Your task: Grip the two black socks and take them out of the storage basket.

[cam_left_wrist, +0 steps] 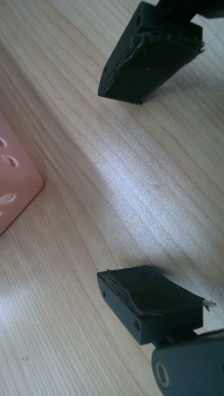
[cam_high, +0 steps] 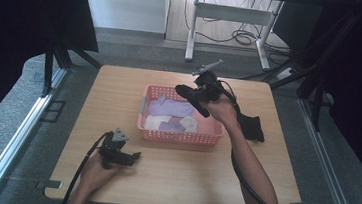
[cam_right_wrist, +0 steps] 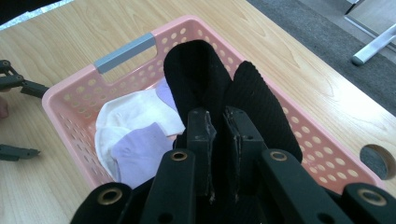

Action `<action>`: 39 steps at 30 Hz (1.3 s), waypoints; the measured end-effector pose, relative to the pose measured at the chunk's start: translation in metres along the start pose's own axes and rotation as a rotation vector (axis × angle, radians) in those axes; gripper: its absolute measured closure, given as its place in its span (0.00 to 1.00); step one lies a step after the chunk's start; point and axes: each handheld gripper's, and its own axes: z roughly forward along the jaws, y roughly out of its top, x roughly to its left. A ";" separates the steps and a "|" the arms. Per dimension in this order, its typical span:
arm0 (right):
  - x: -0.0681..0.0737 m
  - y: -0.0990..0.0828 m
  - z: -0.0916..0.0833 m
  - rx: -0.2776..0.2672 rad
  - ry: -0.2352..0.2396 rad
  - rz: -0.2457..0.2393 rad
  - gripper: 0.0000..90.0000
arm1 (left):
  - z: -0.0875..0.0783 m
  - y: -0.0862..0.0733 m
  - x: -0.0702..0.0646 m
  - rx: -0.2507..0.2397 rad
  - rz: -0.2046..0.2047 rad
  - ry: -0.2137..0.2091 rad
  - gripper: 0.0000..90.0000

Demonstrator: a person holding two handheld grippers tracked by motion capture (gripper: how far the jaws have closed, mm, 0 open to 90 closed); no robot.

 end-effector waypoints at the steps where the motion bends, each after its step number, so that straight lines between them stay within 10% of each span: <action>1: -0.001 -0.001 -0.002 -0.002 -0.003 0.003 0.90 | 0.000 0.000 0.000 0.000 0.000 0.000 0.12; 39: -0.071 -0.051 -0.091 -0.047 -0.200 0.154 0.92 | 0.000 0.000 0.000 -0.001 0.002 0.000 0.12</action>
